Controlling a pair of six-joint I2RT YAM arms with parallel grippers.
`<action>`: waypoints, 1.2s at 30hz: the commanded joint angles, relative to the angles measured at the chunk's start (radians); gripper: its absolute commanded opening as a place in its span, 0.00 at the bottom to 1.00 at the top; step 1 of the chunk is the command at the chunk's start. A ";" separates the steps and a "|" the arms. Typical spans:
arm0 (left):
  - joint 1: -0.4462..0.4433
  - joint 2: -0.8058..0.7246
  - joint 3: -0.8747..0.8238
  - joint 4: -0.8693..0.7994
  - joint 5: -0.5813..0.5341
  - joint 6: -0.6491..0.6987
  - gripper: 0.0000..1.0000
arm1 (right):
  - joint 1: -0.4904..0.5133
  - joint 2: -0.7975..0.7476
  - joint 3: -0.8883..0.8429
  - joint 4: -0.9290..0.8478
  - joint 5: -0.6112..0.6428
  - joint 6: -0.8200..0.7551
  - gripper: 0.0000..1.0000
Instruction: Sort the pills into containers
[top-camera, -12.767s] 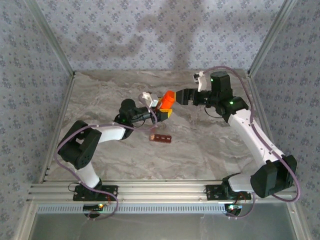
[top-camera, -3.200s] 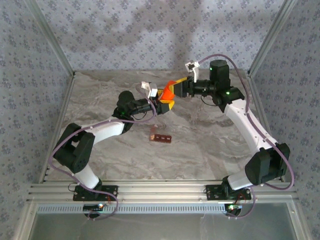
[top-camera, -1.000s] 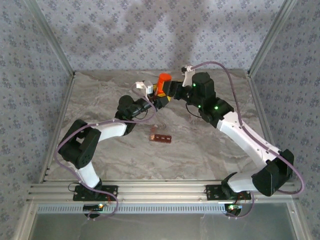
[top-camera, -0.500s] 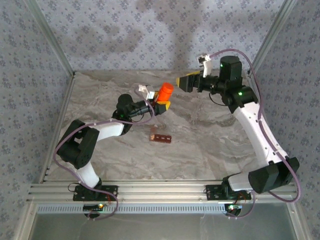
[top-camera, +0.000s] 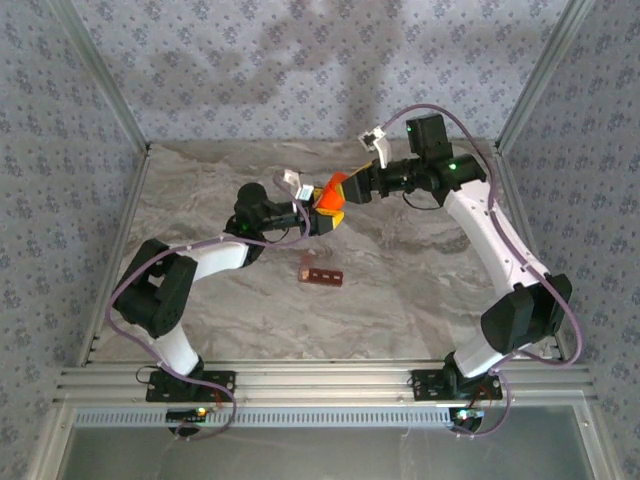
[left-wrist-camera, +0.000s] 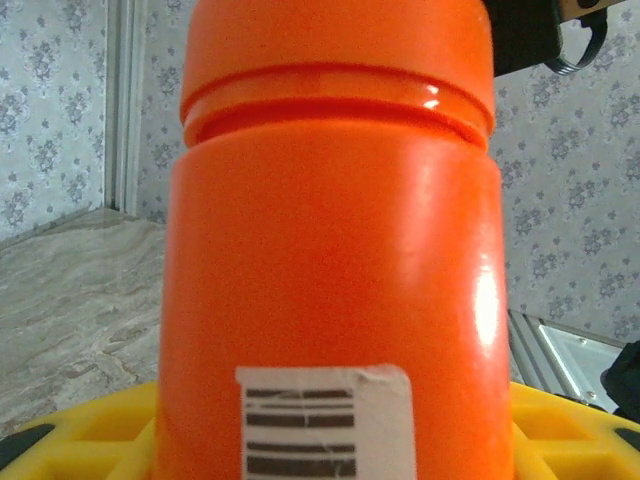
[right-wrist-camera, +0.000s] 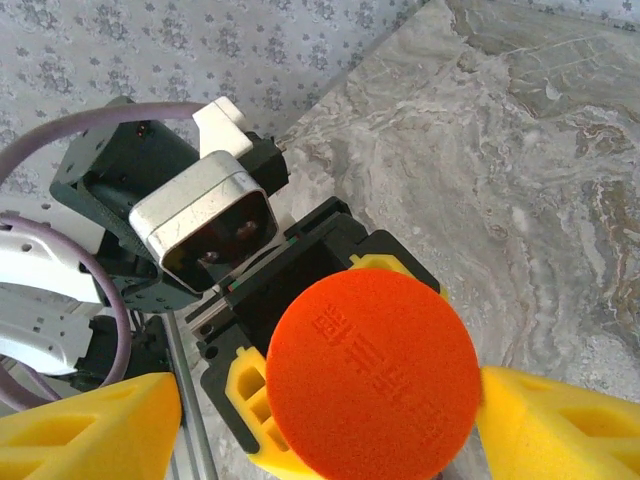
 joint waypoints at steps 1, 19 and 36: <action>-0.005 -0.017 0.038 0.021 0.034 -0.014 0.00 | 0.010 0.014 0.045 -0.049 -0.033 -0.036 0.75; -0.011 -0.030 0.047 0.039 -0.012 -0.038 0.00 | 0.030 0.019 -0.046 0.134 -0.020 0.163 0.20; -0.023 -0.059 0.010 0.040 -0.096 0.013 0.00 | 0.005 -0.169 -0.252 0.348 0.105 0.310 0.59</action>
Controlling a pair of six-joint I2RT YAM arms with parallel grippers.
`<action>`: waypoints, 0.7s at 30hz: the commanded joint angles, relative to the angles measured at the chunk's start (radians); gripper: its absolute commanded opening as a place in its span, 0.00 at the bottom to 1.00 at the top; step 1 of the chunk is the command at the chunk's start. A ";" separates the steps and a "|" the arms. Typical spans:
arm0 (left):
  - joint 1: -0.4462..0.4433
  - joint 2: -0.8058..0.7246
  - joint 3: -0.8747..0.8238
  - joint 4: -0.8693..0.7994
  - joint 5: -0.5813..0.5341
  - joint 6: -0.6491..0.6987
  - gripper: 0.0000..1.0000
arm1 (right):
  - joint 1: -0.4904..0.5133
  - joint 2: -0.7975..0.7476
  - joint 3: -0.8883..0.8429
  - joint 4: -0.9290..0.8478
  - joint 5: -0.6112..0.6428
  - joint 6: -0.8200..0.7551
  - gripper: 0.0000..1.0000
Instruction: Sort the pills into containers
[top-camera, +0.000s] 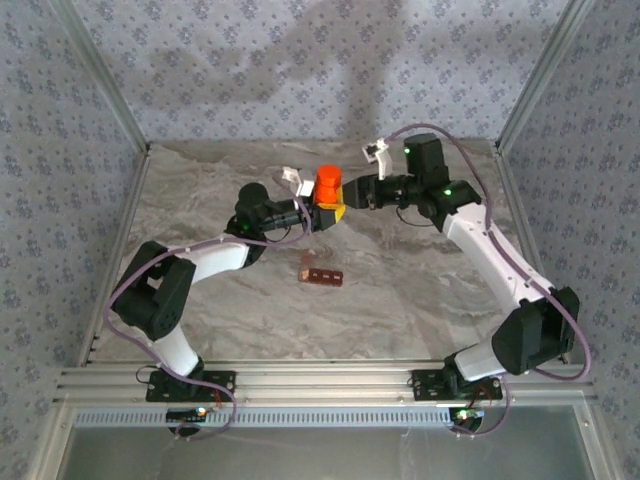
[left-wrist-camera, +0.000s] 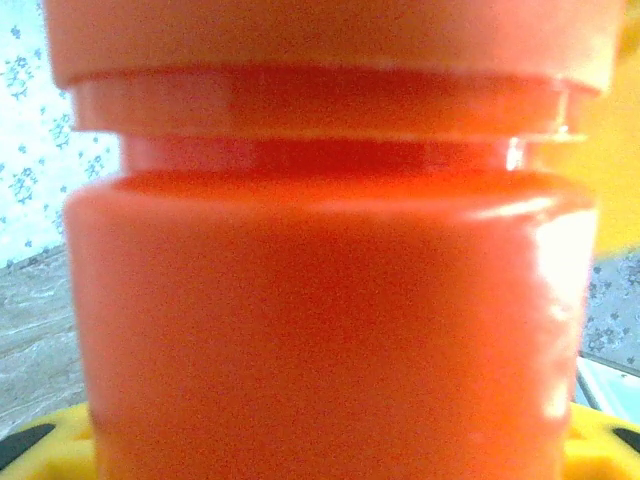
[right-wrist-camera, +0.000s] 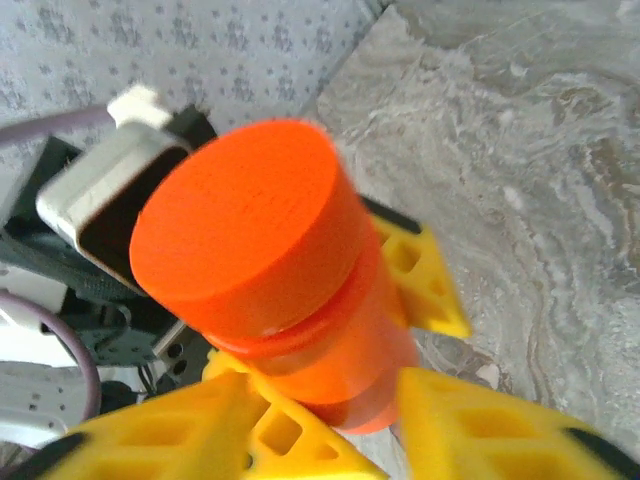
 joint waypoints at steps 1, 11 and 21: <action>-0.005 -0.040 0.011 0.042 0.023 0.021 0.00 | -0.022 -0.038 0.024 0.049 0.003 0.005 0.65; -0.022 -0.031 0.065 -0.055 0.109 0.051 0.00 | 0.000 0.059 0.249 -0.164 -0.017 -0.158 0.83; -0.031 -0.030 0.093 -0.103 0.144 0.069 0.00 | 0.050 0.127 0.321 -0.326 -0.004 -0.277 0.78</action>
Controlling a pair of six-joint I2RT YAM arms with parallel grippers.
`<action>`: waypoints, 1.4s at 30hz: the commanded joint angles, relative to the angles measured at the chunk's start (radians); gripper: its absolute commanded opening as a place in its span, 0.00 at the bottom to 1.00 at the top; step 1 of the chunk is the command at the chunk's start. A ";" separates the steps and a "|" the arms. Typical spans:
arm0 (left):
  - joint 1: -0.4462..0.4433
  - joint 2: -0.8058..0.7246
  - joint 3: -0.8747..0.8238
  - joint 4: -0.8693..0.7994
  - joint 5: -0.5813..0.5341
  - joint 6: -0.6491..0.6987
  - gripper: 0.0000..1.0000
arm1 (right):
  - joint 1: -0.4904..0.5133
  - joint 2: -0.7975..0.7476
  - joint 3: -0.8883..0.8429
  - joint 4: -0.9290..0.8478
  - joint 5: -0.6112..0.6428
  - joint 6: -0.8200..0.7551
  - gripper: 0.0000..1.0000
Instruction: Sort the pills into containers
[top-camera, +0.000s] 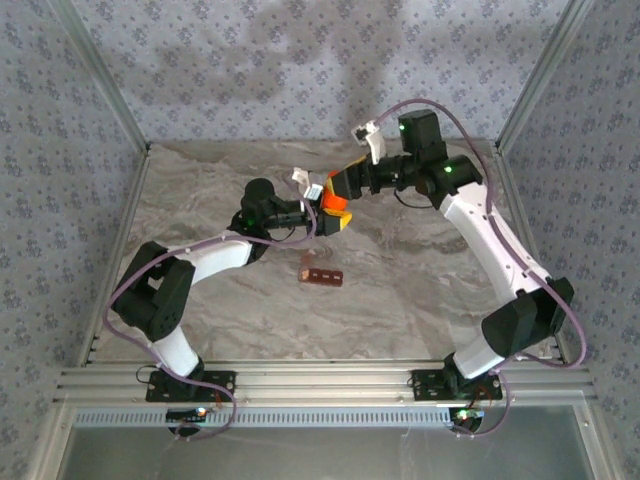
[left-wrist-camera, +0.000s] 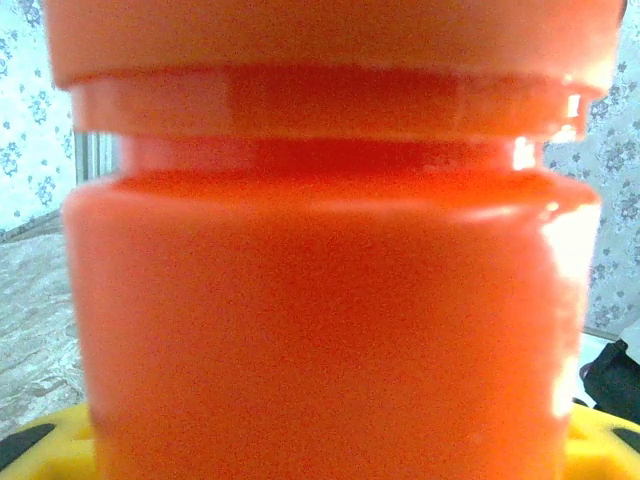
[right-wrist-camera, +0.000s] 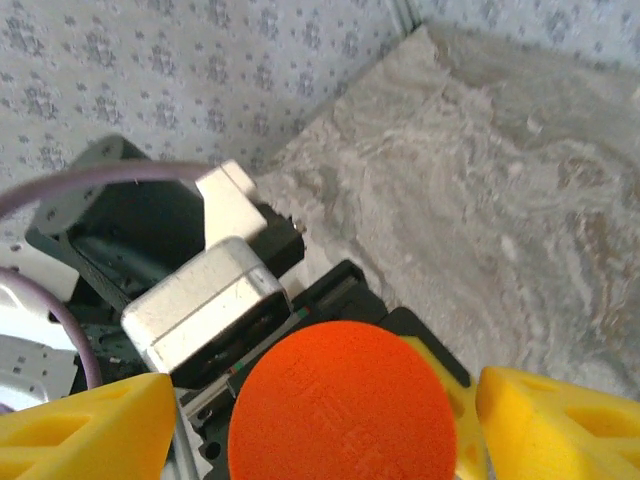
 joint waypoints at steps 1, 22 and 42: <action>-0.007 -0.029 0.038 0.006 0.035 0.018 0.00 | 0.006 0.007 0.030 -0.077 -0.006 -0.054 0.76; -0.012 -0.031 0.043 -0.002 -0.007 0.025 0.00 | 0.012 -0.055 -0.124 0.164 0.012 0.136 0.15; -0.015 -0.127 -0.033 -0.116 -0.248 0.133 0.98 | 0.046 -0.221 -0.342 0.358 0.406 0.161 0.09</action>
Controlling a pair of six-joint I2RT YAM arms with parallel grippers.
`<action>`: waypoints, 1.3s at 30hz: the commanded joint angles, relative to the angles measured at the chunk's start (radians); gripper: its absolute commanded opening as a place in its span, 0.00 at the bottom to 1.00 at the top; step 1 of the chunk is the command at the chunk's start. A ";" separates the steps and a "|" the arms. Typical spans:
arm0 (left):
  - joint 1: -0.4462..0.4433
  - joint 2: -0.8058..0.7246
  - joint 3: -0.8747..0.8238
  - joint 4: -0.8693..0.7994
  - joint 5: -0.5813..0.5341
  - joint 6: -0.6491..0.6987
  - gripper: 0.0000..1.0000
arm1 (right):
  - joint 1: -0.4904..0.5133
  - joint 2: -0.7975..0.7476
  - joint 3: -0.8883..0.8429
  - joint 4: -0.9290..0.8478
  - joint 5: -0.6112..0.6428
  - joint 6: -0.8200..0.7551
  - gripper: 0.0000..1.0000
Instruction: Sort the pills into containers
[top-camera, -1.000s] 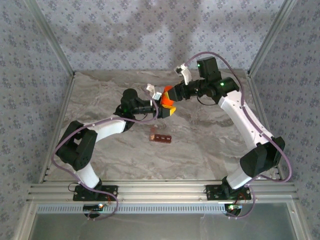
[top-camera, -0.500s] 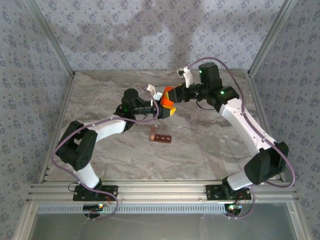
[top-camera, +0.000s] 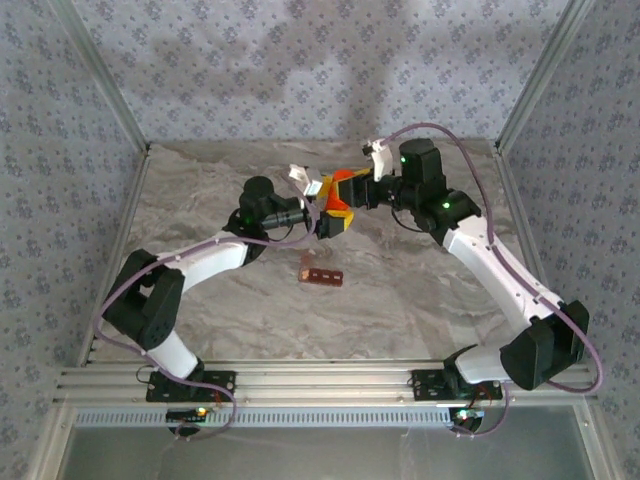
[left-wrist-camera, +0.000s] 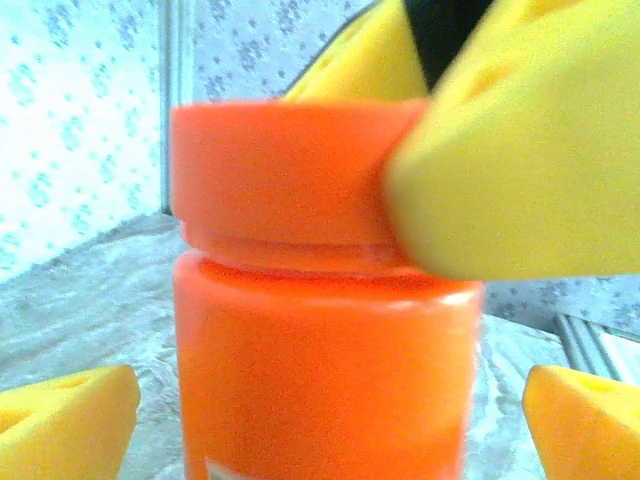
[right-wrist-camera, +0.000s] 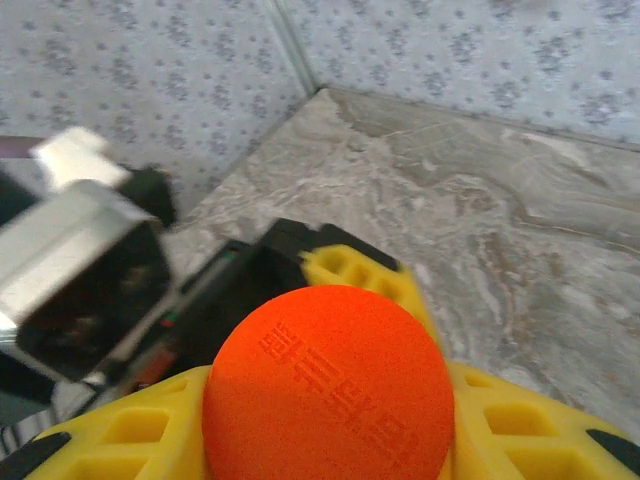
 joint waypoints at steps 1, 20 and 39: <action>0.001 -0.058 -0.038 -0.002 -0.080 0.047 0.98 | -0.013 -0.033 -0.009 0.005 0.105 0.010 0.08; 0.012 -0.161 -0.075 -0.142 -0.203 0.078 0.98 | -0.096 -0.075 -0.025 -0.044 0.216 -0.050 0.08; 0.019 -0.346 -0.131 -0.374 -0.534 0.120 0.98 | -0.101 0.103 -0.427 0.451 0.752 0.079 0.07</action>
